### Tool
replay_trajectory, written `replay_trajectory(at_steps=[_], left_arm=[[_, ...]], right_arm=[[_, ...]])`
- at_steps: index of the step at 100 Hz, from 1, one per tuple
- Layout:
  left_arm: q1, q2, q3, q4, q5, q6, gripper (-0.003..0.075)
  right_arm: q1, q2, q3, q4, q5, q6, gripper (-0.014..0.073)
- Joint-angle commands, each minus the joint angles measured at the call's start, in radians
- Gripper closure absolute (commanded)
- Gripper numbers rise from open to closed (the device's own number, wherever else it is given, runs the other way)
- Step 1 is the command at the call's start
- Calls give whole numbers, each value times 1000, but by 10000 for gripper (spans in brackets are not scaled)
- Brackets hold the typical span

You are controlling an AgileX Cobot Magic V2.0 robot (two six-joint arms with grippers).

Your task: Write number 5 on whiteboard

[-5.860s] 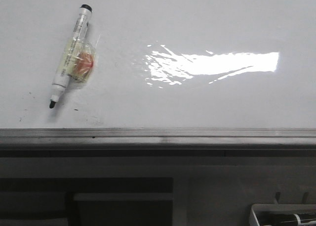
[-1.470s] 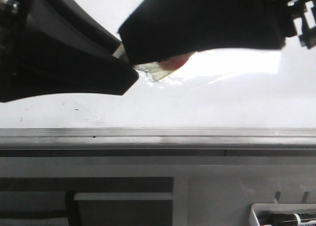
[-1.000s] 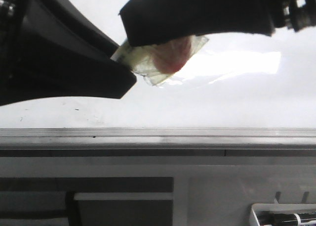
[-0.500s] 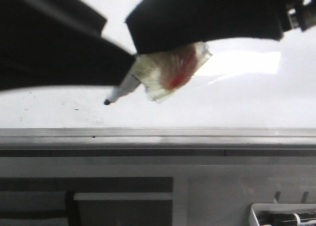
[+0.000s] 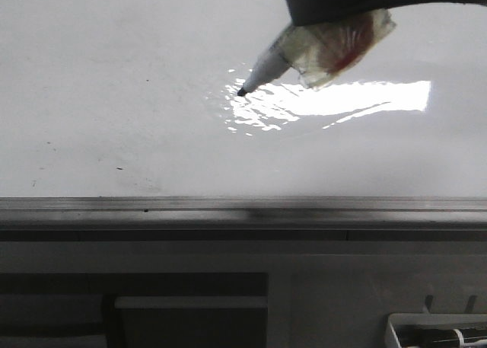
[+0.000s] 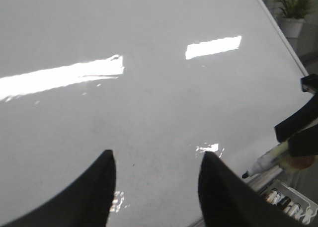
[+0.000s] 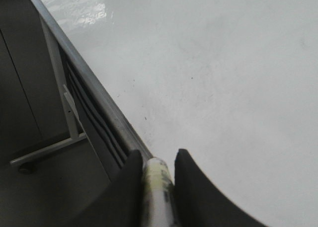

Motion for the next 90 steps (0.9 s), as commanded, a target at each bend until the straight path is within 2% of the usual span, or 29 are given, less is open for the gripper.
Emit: replay_trajectory(at_steps=[1, 14, 36, 90], left_arm=[[48, -40, 37, -98, -64, -8, 559], [72, -62, 79, -120, -62, -8, 742], [72, -63, 81, -120, -62, -8, 741], [72, -63, 81, -120, -62, -8, 741]], right_arm=[[-15, 10, -32, -39, -137, -2, 654], [-47, 40, -34, -44, -213, -2, 655], [-107, 89, -69, -48, -216, -2, 655], [-107, 180, -102, -63, -245, -2, 655]])
